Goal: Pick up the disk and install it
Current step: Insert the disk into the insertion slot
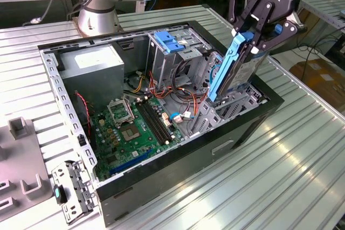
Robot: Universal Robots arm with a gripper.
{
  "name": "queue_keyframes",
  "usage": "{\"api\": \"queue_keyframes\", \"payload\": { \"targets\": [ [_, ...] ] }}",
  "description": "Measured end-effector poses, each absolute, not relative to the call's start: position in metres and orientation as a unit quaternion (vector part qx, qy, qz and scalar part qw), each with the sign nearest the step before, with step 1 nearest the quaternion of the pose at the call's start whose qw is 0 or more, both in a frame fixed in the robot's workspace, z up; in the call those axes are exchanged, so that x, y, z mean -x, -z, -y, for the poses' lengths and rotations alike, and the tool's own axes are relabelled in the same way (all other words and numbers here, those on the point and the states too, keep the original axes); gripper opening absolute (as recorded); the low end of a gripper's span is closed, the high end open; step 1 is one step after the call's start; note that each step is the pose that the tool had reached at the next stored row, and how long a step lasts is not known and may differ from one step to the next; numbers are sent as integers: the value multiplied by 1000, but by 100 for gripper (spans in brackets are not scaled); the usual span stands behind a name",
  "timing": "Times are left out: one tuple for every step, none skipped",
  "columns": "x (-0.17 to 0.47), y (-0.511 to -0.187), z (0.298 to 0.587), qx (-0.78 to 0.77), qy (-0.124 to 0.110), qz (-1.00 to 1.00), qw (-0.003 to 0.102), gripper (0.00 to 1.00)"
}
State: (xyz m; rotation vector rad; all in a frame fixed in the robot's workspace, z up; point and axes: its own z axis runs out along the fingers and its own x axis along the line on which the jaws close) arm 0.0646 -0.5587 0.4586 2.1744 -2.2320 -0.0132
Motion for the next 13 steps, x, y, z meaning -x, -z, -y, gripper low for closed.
{"api": "queue_keyframes", "payload": {
  "targets": [
    [-65, -458, 559, -698, 4, 716, 13, 37],
    [-65, -456, 559, -698, 4, 716, 13, 37],
    [-66, -456, 559, -698, 4, 716, 13, 37],
    [-66, -454, 559, -698, 4, 716, 13, 37],
    [-66, -453, 559, -698, 4, 716, 13, 37],
    [-66, -452, 559, -699, 4, 715, 13, 37],
    [-66, -451, 559, -699, 4, 715, 13, 37],
    [-66, -451, 559, -699, 4, 715, 13, 37],
    [-66, -450, 559, -699, 4, 715, 13, 37],
    [-66, -449, 559, -699, 4, 715, 13, 37],
    [-66, -449, 559, -699, 4, 715, 13, 37],
    [-66, -449, 559, -699, 4, 715, 13, 37],
    [-66, -448, 559, -699, 4, 715, 13, 37]
  ]
}}
